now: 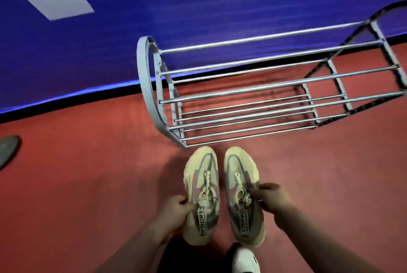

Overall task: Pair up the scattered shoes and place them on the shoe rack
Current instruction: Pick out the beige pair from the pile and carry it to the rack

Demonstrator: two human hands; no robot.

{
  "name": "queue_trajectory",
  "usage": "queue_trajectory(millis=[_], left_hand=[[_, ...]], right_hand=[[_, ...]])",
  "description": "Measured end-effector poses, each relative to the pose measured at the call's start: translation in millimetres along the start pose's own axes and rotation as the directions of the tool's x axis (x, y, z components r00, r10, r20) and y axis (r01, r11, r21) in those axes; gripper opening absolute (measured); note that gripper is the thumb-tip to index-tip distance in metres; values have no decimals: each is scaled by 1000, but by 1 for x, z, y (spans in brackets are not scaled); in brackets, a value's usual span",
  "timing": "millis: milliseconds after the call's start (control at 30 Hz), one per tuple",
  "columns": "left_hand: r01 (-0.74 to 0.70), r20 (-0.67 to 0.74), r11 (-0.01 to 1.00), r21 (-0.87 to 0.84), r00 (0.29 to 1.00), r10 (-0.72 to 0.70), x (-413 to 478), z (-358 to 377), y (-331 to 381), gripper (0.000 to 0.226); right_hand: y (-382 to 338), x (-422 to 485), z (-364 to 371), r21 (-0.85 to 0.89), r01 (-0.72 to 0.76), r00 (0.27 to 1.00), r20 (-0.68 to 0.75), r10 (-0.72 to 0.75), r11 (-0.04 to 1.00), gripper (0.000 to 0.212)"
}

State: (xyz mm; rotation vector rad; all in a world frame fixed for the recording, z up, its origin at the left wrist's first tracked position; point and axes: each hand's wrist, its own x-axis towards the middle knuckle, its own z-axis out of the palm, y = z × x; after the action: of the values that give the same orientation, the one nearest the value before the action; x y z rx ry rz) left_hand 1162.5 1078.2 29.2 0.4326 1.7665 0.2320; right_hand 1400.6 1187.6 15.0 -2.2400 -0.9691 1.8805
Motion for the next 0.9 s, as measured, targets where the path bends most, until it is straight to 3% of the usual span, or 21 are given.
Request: queue_trajectory(millis=[67, 233, 333, 400, 467, 567, 633, 700, 800, 833, 900], left_hand=[[-11, -40, 999, -38, 999, 9, 38, 9, -7, 17], [62, -50, 969, -238, 996, -76, 121, 32, -10, 38], [-16, -128, 953, -301, 992, -24, 169, 39, -6, 39], [-92, -177, 943, -320, 984, 36, 188, 41, -1, 35], [-158, -225, 926, -343, 971, 83, 200, 44, 3, 36], [-279, -275, 826, -490, 948, 157, 207, 37, 22, 35], [-317, -279, 707, -632, 944, 175, 208, 31, 29, 43], [-346, -308, 658, -669, 935, 178, 200, 31, 25, 44], [-288, -367, 784, -550, 926, 83, 193, 40, 4, 40], [-238, -355, 804, -545, 934, 35, 194, 41, 1, 41], [-157, -256, 777, -610, 967, -5, 196, 42, 4, 24]], right_hand=[[5, 37, 11, -19, 31, 1000, -5, -31, 999, 12], [7, 118, 40, 30, 138, 990, 3, -138, 990, 6], [-1, 166, 52, 109, 213, 977, -11, -213, 971, 18], [-8, 190, 56, 144, 244, 970, -19, -243, 959, 37], [-17, 204, 61, 175, 280, 960, -29, -280, 944, 39], [-47, 208, 68, 253, 350, 936, -43, -351, 902, 17], [-63, 211, 68, 333, 384, 917, -33, -396, 861, 18], [-59, 215, 65, 214, 429, 903, -76, -423, 878, 34], [-29, 214, 67, -282, 427, 852, -194, -487, 859, 25], [-22, 212, 69, -299, 395, 861, -208, -463, 869, 27], [-15, 206, 75, -172, 337, 922, -141, -362, 926, 41]])
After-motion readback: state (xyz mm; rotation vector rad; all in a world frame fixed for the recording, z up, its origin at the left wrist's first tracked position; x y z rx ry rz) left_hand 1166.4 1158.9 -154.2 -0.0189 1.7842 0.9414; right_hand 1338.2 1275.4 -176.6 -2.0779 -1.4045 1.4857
